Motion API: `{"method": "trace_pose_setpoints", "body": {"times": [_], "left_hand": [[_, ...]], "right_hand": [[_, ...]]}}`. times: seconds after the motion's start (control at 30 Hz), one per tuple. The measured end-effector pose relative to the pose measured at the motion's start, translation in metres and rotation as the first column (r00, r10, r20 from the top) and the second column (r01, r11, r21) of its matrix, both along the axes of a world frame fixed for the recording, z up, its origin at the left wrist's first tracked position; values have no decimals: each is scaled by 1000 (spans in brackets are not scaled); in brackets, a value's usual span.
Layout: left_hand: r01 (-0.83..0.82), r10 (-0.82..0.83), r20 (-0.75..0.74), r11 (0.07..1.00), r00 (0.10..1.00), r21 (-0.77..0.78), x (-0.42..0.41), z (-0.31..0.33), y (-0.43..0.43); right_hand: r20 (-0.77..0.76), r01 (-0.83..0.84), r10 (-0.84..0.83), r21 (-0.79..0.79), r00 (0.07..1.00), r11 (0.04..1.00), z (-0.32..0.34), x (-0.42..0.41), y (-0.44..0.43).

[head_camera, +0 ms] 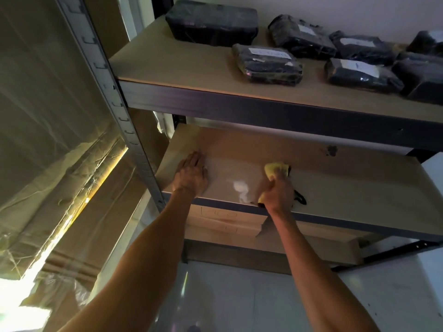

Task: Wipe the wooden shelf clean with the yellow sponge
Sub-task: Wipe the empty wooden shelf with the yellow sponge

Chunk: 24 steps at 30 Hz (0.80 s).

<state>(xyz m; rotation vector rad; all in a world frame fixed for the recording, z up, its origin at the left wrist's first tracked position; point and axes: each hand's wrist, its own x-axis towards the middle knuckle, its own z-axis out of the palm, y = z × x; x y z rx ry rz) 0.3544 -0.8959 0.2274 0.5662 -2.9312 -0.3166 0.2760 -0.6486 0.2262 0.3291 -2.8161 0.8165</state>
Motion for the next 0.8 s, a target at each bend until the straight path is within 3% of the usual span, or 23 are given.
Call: {"method": "trace_pose_setpoints", "body": {"times": [0.1,0.23,0.3,0.37,0.53,0.67,0.8], "left_hand": [[-5,5,6,1000,1000,-9,-1,-2,-1],[12,-12,17,1000,1000,2,1,0,-3],[16,-17,26,1000,1000,7,3,0,-3],[13,-13,34,1000,999,6,3,-1,-3],[47,-46,122,999,991,-7,0,-1,-7],[81,-74,175,996,982,-34,5,-3,-10],[116,-110,177,993,978,-27,8,0,-10]], "right_hand": [[11,-86,86,88,996,992,-2,21,-15],[41,-282,285,-65,958,957,8,27,-39],[50,-257,267,-155,962,954,19,3,-23],[56,-284,291,-99,955,954,17,-29,-8],[101,-476,474,0,875,879,4,-46,-14],[89,-662,664,-54,742,747,9,-21,-7],[79,-551,556,-78,827,831,14,-60,-9]]}}
